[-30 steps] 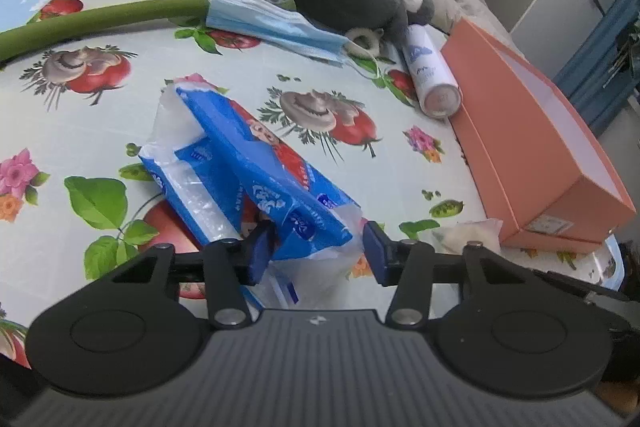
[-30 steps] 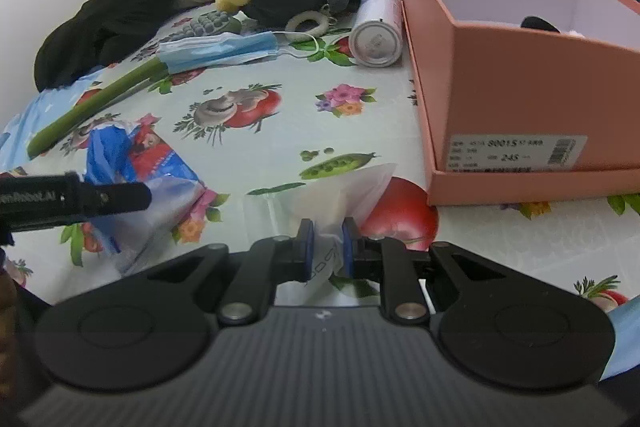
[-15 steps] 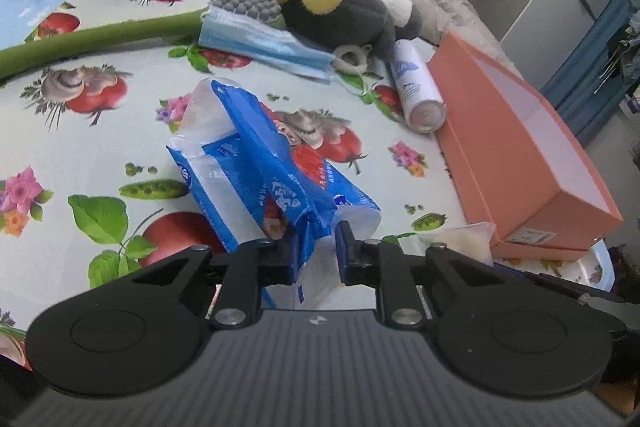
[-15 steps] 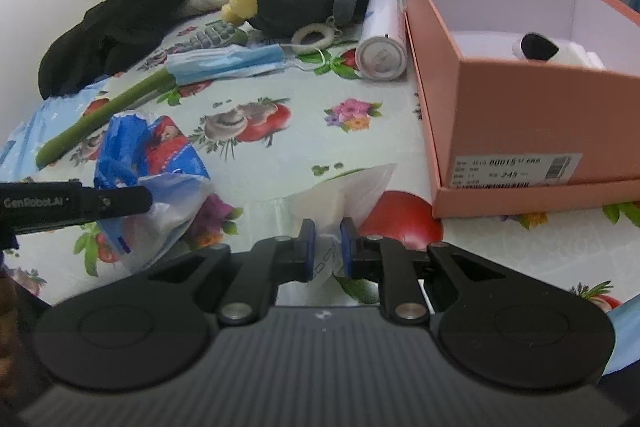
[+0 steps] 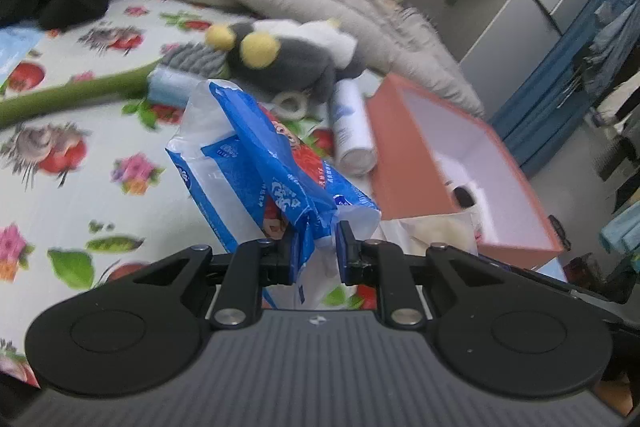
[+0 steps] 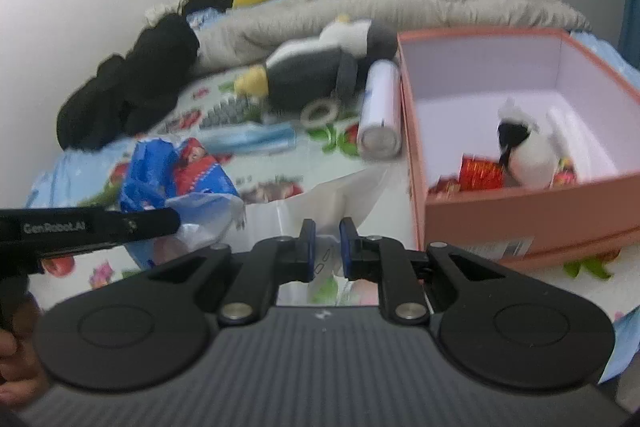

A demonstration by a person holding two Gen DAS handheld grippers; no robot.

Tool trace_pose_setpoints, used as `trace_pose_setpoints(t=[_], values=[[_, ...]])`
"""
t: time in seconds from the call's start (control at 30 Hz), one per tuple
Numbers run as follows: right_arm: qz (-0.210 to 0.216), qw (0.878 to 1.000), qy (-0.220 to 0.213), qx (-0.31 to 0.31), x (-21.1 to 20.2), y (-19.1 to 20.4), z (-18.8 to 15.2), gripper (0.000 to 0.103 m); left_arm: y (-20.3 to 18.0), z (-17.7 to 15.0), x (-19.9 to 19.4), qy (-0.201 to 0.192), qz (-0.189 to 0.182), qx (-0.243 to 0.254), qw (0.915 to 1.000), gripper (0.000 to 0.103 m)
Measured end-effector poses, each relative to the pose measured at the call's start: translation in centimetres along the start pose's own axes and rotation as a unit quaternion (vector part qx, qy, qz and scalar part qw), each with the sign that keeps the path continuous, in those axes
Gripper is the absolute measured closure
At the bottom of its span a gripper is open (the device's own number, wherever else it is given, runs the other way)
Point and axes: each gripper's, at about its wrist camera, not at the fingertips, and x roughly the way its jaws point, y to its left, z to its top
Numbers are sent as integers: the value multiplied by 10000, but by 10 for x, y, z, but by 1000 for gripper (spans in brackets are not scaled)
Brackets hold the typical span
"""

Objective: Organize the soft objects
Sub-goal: 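Carry the blue packet with the left tool while the right tool carries the clear bag over the box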

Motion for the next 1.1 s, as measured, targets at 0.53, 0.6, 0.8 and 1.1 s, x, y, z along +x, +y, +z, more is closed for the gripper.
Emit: trace_pose_setpoints(t=[0.53, 0.6, 0.8, 1.1], values=[[-215, 9961, -844, 104, -59, -38, 75, 87, -112, 64, -10, -430, -543, 500, 9963, 81], [-283, 9953, -913, 122, -64, -45, 81, 87, -127, 68, -6, -405, -656, 564, 9954, 81], [-474, 9924, -1112, 226, -72, -73, 100, 87, -166, 81, 16, -328, -896, 736, 9927, 81], [-1097, 9879, -968, 511, -57, -140, 113, 87, -211, 92, 97, 228, -1148, 941, 9887, 81]])
